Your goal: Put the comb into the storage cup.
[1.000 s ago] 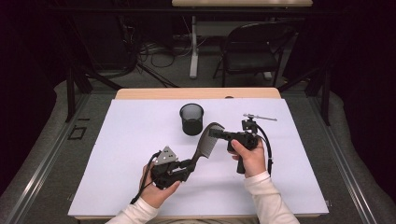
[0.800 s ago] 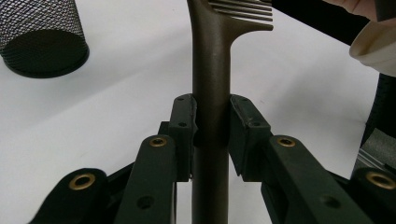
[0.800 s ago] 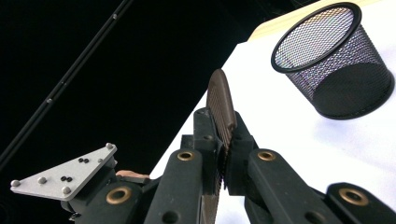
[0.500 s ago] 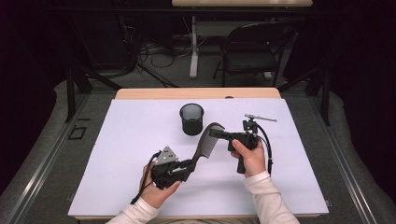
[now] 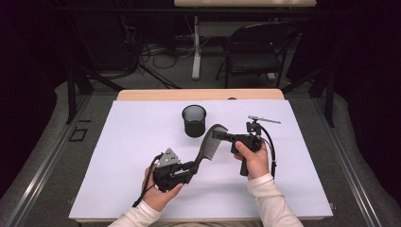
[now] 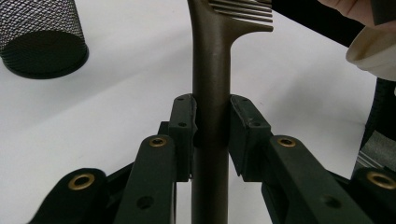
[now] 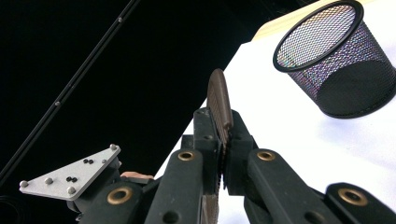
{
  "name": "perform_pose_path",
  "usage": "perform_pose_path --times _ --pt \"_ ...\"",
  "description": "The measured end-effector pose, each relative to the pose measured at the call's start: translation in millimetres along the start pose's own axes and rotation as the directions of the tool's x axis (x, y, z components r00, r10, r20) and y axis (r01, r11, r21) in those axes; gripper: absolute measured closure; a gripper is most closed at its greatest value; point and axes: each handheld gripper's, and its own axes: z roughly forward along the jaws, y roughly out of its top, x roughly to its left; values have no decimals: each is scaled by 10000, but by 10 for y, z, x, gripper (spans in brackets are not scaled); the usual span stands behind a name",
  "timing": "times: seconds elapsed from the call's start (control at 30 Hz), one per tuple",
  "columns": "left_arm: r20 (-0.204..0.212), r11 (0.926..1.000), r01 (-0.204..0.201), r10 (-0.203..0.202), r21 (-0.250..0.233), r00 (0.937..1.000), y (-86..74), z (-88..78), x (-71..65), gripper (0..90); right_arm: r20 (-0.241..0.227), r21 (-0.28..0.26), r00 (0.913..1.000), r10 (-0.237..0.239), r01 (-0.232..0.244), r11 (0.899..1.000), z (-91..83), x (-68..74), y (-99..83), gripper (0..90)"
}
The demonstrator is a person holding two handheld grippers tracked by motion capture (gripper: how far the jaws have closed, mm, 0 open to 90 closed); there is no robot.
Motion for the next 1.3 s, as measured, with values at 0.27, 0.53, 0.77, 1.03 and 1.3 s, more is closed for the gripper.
perform_pose_path --times 0.27,0.53,0.77,1.03,1.3 --pt "0 9999 108 -108 -96 9999 -3 -1 7 718 -59 -5 10000 29 -29 10000 -2 -3 -1 870" --pt "134 9989 415 -412 -221 9991 -3 -7 30 653 -57 -97 10000 63 -63 9999 -18 -12 4 870" --pt "165 9978 580 -575 -322 9982 -3 -9 53 608 -23 -147 10000 74 -75 9999 -27 -19 9 871" --pt "313 9963 780 -769 -349 9965 3 -21 77 570 90 -273 9999 45 -43 9996 -71 -37 26 870" --pt "196 9958 762 -753 -508 9970 7 -21 99 496 184 -466 9998 35 -26 9989 -132 -55 52 870"
